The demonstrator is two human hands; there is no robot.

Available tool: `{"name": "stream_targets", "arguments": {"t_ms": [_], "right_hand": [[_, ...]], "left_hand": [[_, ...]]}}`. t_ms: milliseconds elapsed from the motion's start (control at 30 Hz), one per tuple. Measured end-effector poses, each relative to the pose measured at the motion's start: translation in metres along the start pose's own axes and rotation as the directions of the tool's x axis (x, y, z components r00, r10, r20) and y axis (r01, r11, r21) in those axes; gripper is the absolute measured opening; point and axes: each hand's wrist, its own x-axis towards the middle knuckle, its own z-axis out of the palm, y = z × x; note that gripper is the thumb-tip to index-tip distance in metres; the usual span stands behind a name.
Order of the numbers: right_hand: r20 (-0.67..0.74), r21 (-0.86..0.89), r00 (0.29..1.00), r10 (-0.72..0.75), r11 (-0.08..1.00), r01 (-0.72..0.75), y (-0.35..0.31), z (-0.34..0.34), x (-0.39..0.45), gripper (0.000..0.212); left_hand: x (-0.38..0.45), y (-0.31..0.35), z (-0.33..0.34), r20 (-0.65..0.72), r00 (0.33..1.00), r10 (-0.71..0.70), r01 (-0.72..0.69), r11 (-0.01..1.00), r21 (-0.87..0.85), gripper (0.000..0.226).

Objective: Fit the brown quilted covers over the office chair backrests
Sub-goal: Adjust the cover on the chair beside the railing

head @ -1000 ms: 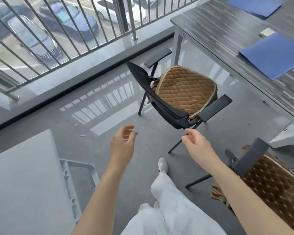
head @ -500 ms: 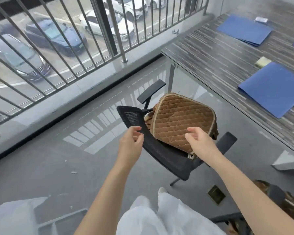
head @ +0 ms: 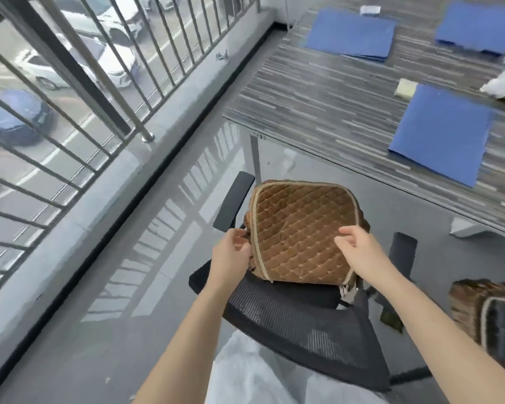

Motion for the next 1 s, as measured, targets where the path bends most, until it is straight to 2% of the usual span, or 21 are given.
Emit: {"name": "stream_targets", "arguments": {"t_ms": [100, 267, 433, 533, 633, 700, 767, 867, 967, 1000], "right_hand": [[-0.049, 0.047, 0.993, 0.104, 0.994, -0.102, -0.001, 0.009, 0.014, 0.039], [-0.054, 0.133, 0.956, 0.290, 0.950, -0.281, 0.027, 0.026, 0.037, 0.039], [-0.030, 0.244, 0.880, 0.475, 0.857, -0.454, 0.078, 0.039, 0.079, 0.039], [-0.044, 0.256, 0.843, 0.536, 0.822, -0.509, 0.115, 0.048, 0.120, 0.038], [-0.012, 0.295, 0.808, 0.589, 0.774, -0.559, 0.144, 0.057, 0.163, 0.036], [-0.007, 0.331, 0.784, 0.621, 0.741, -0.585, 0.165, 0.063, 0.196, 0.041], [-0.012, 0.358, 0.761, 0.648, 0.714, -0.602, 0.188, 0.073, 0.231, 0.050], [-0.056, 0.302, 0.726, 0.686, 0.704, -0.642, 0.215, 0.088, 0.269, 0.060], [-0.122, 0.210, 0.687, 0.716, 0.695, -0.687, 0.237, 0.100, 0.294, 0.063], [-0.131, 0.185, 0.675, 0.726, 0.687, -0.703, 0.243, 0.103, 0.300, 0.064]], "left_hand": [[0.043, 0.002, 0.003, 0.092, 0.996, -0.009, 0.005, 0.999, 0.048, 0.032], [0.092, -0.009, 0.030, 0.206, 0.974, -0.090, 0.057, 0.985, 0.160, 0.032], [0.136, -0.039, 0.076, 0.270, 0.924, -0.271, 0.199, 0.943, 0.267, 0.044], [0.175, -0.056, 0.107, 0.293, 0.873, -0.389, 0.327, 0.914, 0.238, 0.045], [0.212, -0.069, 0.131, 0.279, 0.829, -0.484, 0.470, 0.874, 0.121, 0.042], [0.236, -0.083, 0.151, 0.252, 0.805, -0.537, 0.529, 0.842, 0.105, 0.044], [0.260, -0.099, 0.172, 0.241, 0.777, -0.581, 0.568, 0.813, 0.128, 0.057], [0.283, -0.127, 0.197, 0.208, 0.745, -0.634, 0.610, 0.773, 0.172, 0.080], [0.291, -0.153, 0.217, 0.174, 0.762, -0.623, 0.603, 0.782, 0.160, 0.081], [0.292, -0.160, 0.222, 0.158, 0.769, -0.619, 0.595, 0.784, 0.175, 0.088]]}}
